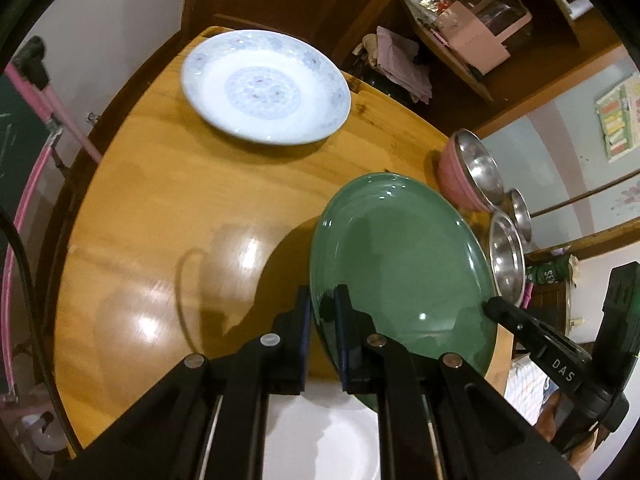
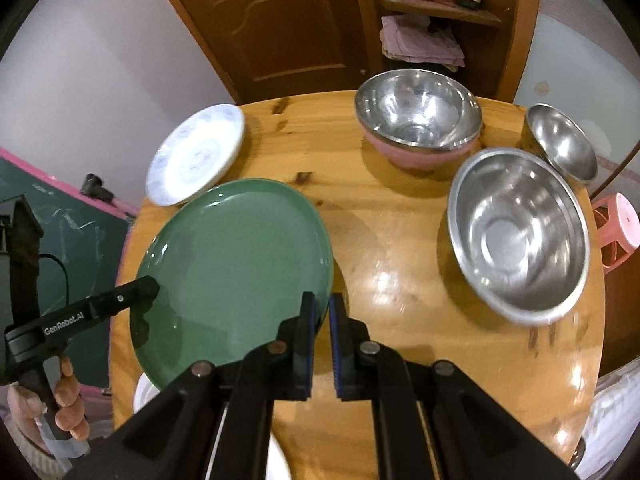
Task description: Organize plates and bowls
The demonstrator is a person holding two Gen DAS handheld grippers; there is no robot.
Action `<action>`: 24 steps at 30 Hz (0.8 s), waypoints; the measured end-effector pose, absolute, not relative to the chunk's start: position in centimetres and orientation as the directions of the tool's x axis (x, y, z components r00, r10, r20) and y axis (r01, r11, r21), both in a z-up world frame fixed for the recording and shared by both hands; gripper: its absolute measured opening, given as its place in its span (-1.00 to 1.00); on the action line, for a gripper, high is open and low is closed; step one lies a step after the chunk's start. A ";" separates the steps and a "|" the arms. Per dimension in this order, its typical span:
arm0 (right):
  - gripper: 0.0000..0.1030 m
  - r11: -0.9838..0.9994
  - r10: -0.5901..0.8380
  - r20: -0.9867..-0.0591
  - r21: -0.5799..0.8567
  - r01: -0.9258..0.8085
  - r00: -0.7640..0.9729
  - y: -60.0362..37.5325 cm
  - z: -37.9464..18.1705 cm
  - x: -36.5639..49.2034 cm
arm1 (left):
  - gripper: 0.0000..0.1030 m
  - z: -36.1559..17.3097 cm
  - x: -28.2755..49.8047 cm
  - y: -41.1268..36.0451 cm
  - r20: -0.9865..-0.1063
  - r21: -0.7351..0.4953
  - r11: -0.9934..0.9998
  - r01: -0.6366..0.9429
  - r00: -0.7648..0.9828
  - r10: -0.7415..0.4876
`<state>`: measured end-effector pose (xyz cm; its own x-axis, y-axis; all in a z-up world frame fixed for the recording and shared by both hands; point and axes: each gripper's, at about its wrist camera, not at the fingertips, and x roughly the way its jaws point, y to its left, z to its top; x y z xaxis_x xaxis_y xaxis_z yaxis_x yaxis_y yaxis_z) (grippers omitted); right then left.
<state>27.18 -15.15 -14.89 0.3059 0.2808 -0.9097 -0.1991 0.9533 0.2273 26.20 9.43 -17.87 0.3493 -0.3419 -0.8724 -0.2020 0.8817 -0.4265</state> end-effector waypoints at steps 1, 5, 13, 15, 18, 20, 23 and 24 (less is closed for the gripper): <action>-0.88 0.951 0.287 -0.906 0.231 -0.206 0.311 -15.1 -14.5 26.1 | -0.83 -17.5 25.2 9.7 -0.873 -0.425 0.883 -0.198 0.350 -0.341; -0.88 0.940 0.321 -0.894 0.261 -0.218 0.314 -15.2 -13.9 21.9 | -0.83 -16.3 21.1 10.1 -0.878 -0.405 0.895 -0.186 0.352 -0.325; -0.88 0.929 0.348 -0.885 0.282 -0.239 0.309 -14.7 -15.5 13.6 | -0.83 -16.8 12.3 10.8 -0.890 -0.373 0.912 -0.169 0.345 -0.299; -0.88 0.929 0.347 -0.889 0.280 -0.243 0.300 -14.5 -16.3 11.9 | -0.83 -17.5 10.6 11.1 -0.891 -0.369 0.914 -0.167 0.345 -0.297; -0.88 0.930 0.335 -0.897 0.267 -0.251 0.288 -13.8 -17.8 9.9 | -0.83 -18.7 8.6 11.5 -0.896 -0.359 0.916 -0.179 0.340 -0.284; -0.88 0.930 0.334 -0.902 0.266 -0.255 0.274 -13.4 -18.8 9.3 | -0.83 -19.4 7.9 11.8 -0.898 -0.353 0.917 -0.187 0.342 -0.276; -0.88 0.933 0.315 -0.910 0.246 -0.261 0.269 -12.7 -20.1 8.9 | -0.83 -20.7 7.0 12.4 -0.900 -0.360 0.910 -0.207 0.334 -0.280; -0.88 0.935 0.309 -0.912 0.239 -0.263 0.270 -12.5 -20.4 8.8 | -0.83 -21.0 6.8 12.5 -0.900 -0.362 0.908 -0.212 0.333 -0.281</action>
